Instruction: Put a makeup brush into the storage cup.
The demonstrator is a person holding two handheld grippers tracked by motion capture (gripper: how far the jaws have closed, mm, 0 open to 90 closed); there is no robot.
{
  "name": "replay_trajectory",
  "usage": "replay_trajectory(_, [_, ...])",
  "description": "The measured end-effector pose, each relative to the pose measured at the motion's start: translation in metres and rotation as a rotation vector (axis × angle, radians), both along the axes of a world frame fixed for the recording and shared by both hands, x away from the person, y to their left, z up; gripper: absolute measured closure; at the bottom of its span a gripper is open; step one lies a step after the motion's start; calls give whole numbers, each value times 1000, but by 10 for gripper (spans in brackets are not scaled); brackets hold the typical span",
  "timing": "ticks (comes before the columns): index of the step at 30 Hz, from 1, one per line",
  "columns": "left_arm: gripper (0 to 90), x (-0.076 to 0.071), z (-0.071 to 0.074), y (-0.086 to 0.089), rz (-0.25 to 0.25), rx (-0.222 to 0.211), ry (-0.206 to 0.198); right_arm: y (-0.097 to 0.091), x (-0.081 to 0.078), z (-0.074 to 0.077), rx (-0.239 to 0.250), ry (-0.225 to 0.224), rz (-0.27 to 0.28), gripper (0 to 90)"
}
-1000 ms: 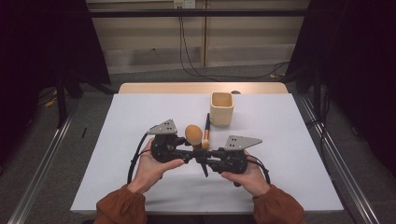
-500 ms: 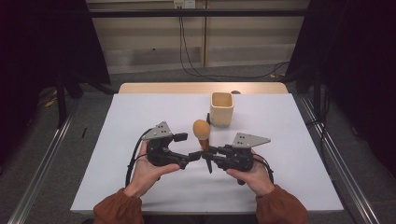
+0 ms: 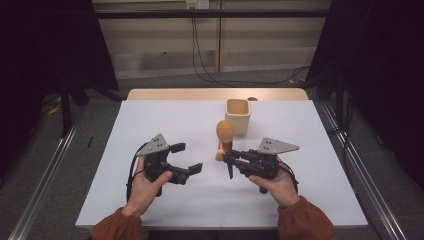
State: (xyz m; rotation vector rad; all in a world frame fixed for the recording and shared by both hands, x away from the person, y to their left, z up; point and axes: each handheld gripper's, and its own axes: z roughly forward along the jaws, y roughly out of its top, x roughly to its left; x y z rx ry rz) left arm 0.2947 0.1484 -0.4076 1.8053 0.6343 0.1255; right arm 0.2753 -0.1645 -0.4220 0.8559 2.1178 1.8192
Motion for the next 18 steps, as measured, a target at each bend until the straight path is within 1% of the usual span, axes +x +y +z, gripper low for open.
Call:
replay_trajectory(2, [27,-1,-2,4,8,3,-5,-3,2,2,5,-3,-13,753])
replay_trajectory(5, [28,-5,-3,11,24,-13,-26,-6,4,4,12,-10,-27,753])
replay_trajectory(7, [29,-9,-4,15,56,-6,-31,-8,6,6,18,-9,-38,753])
replay_trajectory(8, [30,-10,-4,17,72,0,-46,-10,7,6,22,-6,-45,753])
replay_trajectory(9, [30,-12,-5,20,86,-3,-57,-11,9,7,20,-11,-49,753])
replay_trajectory(10, [30,-13,-5,23,91,-9,-57,-12,11,8,20,-13,-56,753])
replay_trajectory(11, [30,-15,-6,26,96,-7,-60,-13,13,8,21,-14,-61,753])
replay_trajectory(14, [30,-17,-11,35,133,-2,-68,-16,18,11,18,-17,-75,752])
replay_trajectory(15, [31,-18,-13,37,156,-1,-73,-17,20,12,16,-17,-81,753])
replay_trajectory(16, [36,-21,-14,40,171,3,-96,-18,21,13,9,-17,-92,752])
replay_trajectory(17, [44,-23,-15,43,169,11,-112,-18,23,14,6,-16,-104,753])
replay_trajectory(18, [33,-26,-16,46,173,13,-113,-19,25,15,0,-16,-109,753])
